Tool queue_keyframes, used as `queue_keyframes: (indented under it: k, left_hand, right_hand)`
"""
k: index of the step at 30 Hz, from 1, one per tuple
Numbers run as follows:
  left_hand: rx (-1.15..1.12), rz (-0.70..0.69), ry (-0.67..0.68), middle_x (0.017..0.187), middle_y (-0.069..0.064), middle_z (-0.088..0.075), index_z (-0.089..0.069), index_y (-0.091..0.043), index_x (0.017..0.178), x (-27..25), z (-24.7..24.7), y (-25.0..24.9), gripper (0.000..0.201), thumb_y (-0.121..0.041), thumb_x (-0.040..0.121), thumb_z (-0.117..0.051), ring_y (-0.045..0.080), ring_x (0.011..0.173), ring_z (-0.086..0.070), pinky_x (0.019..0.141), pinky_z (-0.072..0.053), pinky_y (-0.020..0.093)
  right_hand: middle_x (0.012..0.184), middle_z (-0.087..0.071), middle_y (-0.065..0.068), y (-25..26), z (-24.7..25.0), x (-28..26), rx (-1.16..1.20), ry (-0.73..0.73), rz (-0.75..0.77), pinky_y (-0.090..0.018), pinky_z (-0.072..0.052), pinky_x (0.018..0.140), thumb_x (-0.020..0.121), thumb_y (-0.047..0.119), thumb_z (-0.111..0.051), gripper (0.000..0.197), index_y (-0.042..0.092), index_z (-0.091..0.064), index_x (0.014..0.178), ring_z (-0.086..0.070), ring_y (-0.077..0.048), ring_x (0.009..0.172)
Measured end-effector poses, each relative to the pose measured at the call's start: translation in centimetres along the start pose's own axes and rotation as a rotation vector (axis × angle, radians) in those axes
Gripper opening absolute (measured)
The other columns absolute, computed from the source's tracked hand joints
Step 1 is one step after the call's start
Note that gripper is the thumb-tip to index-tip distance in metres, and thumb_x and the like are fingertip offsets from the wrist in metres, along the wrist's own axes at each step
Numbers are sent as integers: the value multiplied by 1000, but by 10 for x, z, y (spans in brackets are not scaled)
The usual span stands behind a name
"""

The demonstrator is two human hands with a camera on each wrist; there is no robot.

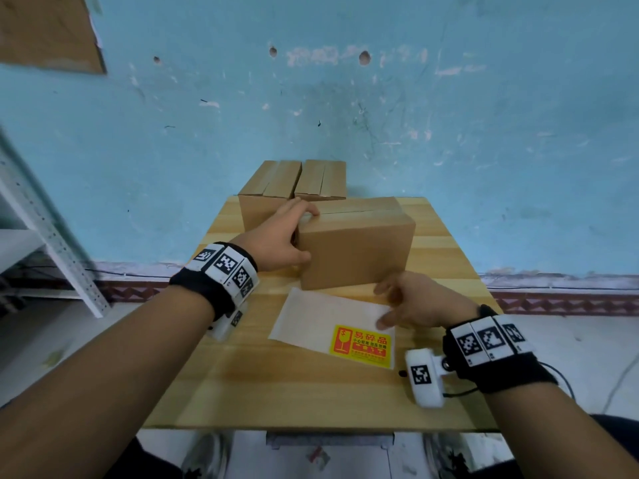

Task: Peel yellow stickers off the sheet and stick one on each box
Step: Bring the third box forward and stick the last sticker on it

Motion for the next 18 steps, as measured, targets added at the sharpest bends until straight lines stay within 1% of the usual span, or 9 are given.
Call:
queue_keyframes:
  k: [2, 5, 7, 9, 11, 13, 14, 16, 18]
  left_hand:
    - [12, 11, 21, 165, 9, -7, -34, -37, 139, -2, -1, 8, 70, -18, 83, -72, 21, 145, -32, 110, -41, 37]
    - [36, 37, 6, 165, 11, -7, -32, -41, 141, -3, 3, 19, 73, -16, 83, -70, 27, 127, -54, 102, -50, 41]
    - [17, 68, -24, 163, 8, -9, -26, -33, 147, -6, 5, 26, 81, -13, 83, -71, 28, 125, -55, 103, -49, 41]
    - [-47, 105, -113, 151, 4, -22, -22, -21, 145, -12, 9, 28, 83, -20, 82, -77, 21, 123, -48, 104, -45, 34]
    - [-49, 103, -257, 126, -1, -25, -27, -16, 127, -20, 14, 20, 75, -33, 78, -81, 16, 113, -39, 98, -42, 29]
    - [15, 98, -419, 113, -2, -23, -29, -17, 110, -32, 23, 11, 67, -37, 76, -82, 16, 106, -35, 94, -38, 27]
    - [58, 93, -514, 110, -1, -24, -31, -16, 106, -39, 29, 6, 62, -33, 76, -81, 18, 105, -35, 93, -37, 28]
    - [128, 10, -708, 105, 1, -28, -36, -13, 100, -56, 43, -15, 43, -14, 78, -73, 22, 98, -37, 87, -37, 30]
    - [103, -131, -768, 95, 0, -35, -36, -15, 91, -67, 49, -37, 32, 3, 77, -59, 19, 85, -39, 74, -35, 29]
  right_hand:
    - [99, -62, 1, -4, -4, 2, 34, 10, -61, -34, -52, 82, 68, 25, -90, 57, 17, -57, 114, -61, -20, 94]
    - [81, -65, 5, -4, -10, 4, 12, 55, -51, -30, -50, 68, 71, 22, -86, 26, 20, -64, 83, -62, -15, 78]
    - [70, -66, 6, 4, -12, 1, 98, 95, 23, -26, -46, 65, 75, 16, -83, 16, 20, -68, 71, -61, -13, 71]
    - [75, -70, -3, 8, -7, -2, 325, 96, 73, -29, -49, 70, 80, 12, -79, 8, 9, -72, 79, -64, -19, 74]
    - [95, -76, -15, 13, -7, -7, 695, 163, 91, -37, -57, 80, 89, 5, -70, 14, -1, -70, 101, -73, -27, 88]
    - [108, -75, -22, 21, -8, -10, 981, 237, 106, -42, -60, 83, 92, -2, -62, 24, -5, -66, 116, -75, -30, 93]
    - [107, -75, -22, 24, -7, -10, 1066, 234, 109, -43, -62, 81, 91, -5, -60, 26, -7, -64, 117, -76, -29, 90]
    - [97, -76, -19, 26, -3, -7, 1154, 192, 90, -40, -63, 73, 90, -11, -57, 21, -7, -59, 110, -76, -26, 82]
    - [93, -76, -17, 30, -2, -4, 1197, 152, 62, -38, -64, 70, 89, -13, -56, 19, -3, -58, 105, -76, -24, 79]
Point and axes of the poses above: each hand's wrist, its own x-axis towards the middle knuckle, its own z-axis out of the back of the hand, y = z × x, the point moved 10 cm from there along x, towards the middle knuckle
